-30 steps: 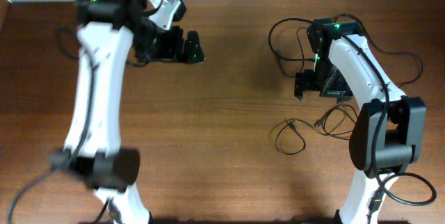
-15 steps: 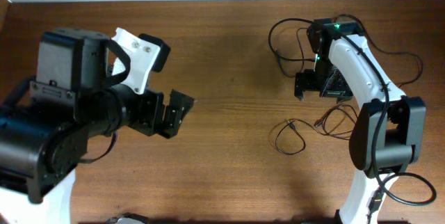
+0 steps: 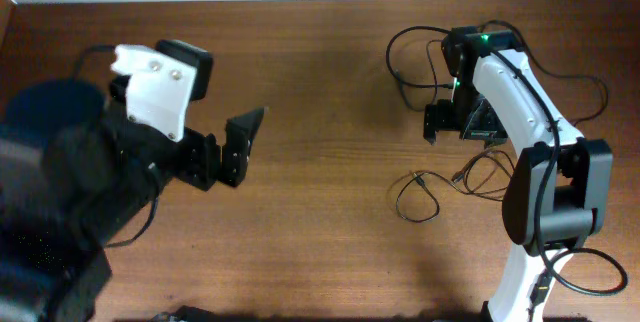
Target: Untangle cables
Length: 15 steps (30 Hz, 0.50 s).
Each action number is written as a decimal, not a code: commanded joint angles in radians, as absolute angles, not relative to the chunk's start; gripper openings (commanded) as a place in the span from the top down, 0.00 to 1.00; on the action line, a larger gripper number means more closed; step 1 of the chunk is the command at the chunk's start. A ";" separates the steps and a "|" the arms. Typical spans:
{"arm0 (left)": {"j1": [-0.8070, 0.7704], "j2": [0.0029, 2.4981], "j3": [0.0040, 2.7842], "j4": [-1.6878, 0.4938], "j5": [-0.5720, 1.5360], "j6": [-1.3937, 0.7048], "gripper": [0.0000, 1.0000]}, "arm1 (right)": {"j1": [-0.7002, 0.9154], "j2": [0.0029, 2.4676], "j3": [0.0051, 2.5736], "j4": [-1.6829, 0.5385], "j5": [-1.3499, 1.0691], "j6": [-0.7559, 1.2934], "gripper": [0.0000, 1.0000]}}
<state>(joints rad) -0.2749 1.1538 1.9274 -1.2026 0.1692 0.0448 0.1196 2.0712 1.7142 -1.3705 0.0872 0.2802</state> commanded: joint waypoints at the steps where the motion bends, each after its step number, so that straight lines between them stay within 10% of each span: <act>1: -0.279 0.973 1.604 -1.024 0.107 0.061 0.01 | 0.124 2.071 1.709 -1.370 0.082 0.277 0.01; 15: -0.142 0.217 0.334 0.094 0.135 0.060 0.01 | 0.124 2.071 1.709 -1.370 0.082 0.277 0.01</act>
<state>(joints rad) -0.1680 0.3298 0.4377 0.0254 0.1196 0.0452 0.1196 2.0712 1.7088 -1.3708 0.0841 0.2806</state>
